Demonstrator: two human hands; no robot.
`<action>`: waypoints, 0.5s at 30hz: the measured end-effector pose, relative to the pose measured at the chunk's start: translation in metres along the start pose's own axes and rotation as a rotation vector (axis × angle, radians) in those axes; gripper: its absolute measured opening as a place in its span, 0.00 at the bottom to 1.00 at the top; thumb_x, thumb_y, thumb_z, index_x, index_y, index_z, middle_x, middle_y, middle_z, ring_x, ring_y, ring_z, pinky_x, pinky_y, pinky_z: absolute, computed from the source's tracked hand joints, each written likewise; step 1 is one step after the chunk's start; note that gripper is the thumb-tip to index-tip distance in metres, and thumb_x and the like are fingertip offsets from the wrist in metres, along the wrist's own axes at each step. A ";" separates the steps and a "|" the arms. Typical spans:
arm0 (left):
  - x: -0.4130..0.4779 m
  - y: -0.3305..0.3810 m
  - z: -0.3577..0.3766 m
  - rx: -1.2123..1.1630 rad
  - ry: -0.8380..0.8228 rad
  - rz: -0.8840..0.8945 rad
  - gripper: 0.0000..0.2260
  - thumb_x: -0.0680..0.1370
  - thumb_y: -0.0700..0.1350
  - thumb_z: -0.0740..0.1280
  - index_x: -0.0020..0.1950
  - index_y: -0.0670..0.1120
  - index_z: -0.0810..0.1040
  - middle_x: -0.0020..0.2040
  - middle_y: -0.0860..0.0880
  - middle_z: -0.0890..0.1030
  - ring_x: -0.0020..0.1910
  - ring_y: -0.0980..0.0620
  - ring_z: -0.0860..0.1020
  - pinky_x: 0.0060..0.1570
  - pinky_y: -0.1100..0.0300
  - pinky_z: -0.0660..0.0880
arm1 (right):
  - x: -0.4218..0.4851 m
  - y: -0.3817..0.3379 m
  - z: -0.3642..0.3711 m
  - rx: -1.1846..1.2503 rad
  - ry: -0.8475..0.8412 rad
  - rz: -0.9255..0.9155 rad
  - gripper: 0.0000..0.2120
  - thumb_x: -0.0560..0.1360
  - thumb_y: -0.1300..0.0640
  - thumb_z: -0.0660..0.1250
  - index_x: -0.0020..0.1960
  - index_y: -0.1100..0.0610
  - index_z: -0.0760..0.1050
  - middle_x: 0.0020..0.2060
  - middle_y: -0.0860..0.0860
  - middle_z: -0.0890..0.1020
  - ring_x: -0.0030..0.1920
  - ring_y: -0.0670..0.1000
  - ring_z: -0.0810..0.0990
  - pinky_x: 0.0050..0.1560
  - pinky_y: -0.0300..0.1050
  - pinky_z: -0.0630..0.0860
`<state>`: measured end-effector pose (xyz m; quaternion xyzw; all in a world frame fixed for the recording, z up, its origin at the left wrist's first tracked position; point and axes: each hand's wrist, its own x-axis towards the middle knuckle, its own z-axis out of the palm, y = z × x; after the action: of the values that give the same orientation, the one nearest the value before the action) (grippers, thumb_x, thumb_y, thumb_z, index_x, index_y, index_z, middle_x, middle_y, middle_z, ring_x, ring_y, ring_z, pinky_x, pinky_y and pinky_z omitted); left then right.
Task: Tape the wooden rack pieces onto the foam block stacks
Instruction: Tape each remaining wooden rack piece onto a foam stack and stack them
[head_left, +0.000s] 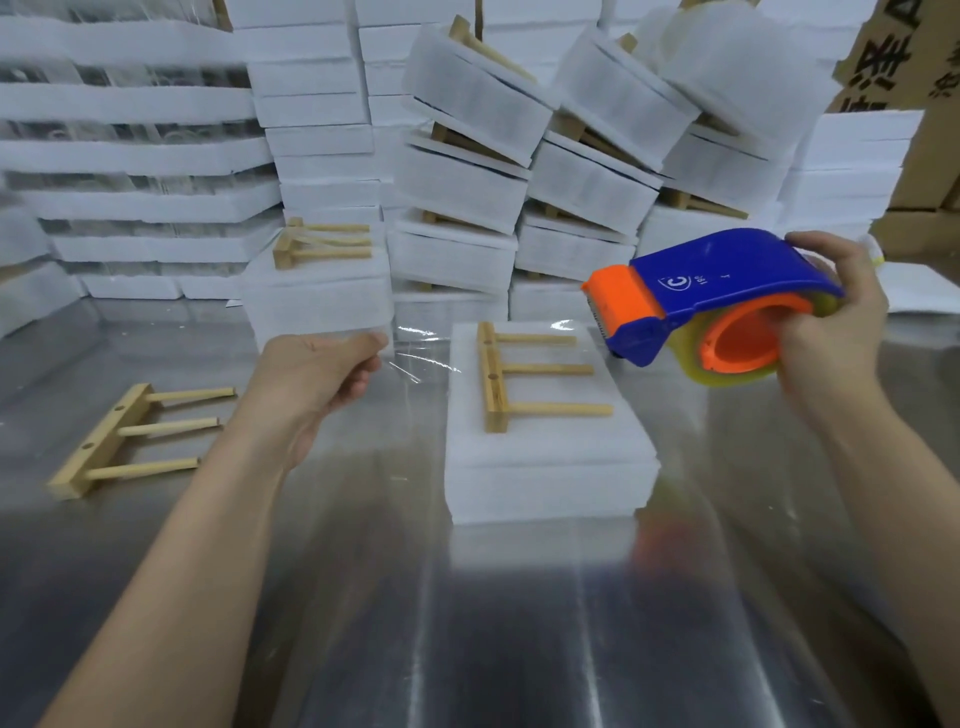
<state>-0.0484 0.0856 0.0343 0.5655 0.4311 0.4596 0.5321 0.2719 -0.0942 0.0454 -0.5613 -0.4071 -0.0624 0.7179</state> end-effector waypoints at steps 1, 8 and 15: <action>0.000 0.000 -0.001 0.001 -0.003 -0.002 0.08 0.73 0.43 0.74 0.36 0.41 0.80 0.25 0.53 0.79 0.22 0.60 0.72 0.26 0.71 0.72 | -0.001 0.000 0.000 -0.001 0.007 -0.002 0.25 0.68 0.68 0.70 0.54 0.41 0.73 0.50 0.43 0.82 0.51 0.44 0.82 0.45 0.36 0.79; -0.003 0.004 -0.007 0.082 -0.012 0.020 0.12 0.70 0.48 0.76 0.37 0.39 0.80 0.26 0.51 0.77 0.22 0.60 0.72 0.30 0.71 0.76 | 0.000 -0.005 -0.006 -0.009 0.036 0.034 0.24 0.69 0.65 0.72 0.54 0.39 0.73 0.47 0.35 0.82 0.53 0.42 0.81 0.45 0.37 0.79; -0.003 -0.004 0.002 0.170 0.028 0.176 0.18 0.77 0.50 0.69 0.30 0.42 0.75 0.25 0.53 0.77 0.24 0.56 0.77 0.31 0.63 0.76 | -0.002 0.002 -0.006 -0.049 0.058 0.065 0.26 0.70 0.67 0.70 0.51 0.36 0.74 0.47 0.38 0.82 0.50 0.41 0.82 0.43 0.35 0.79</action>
<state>-0.0467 0.0829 0.0306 0.6376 0.4246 0.4744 0.4338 0.2752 -0.0992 0.0423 -0.5895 -0.3662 -0.0653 0.7171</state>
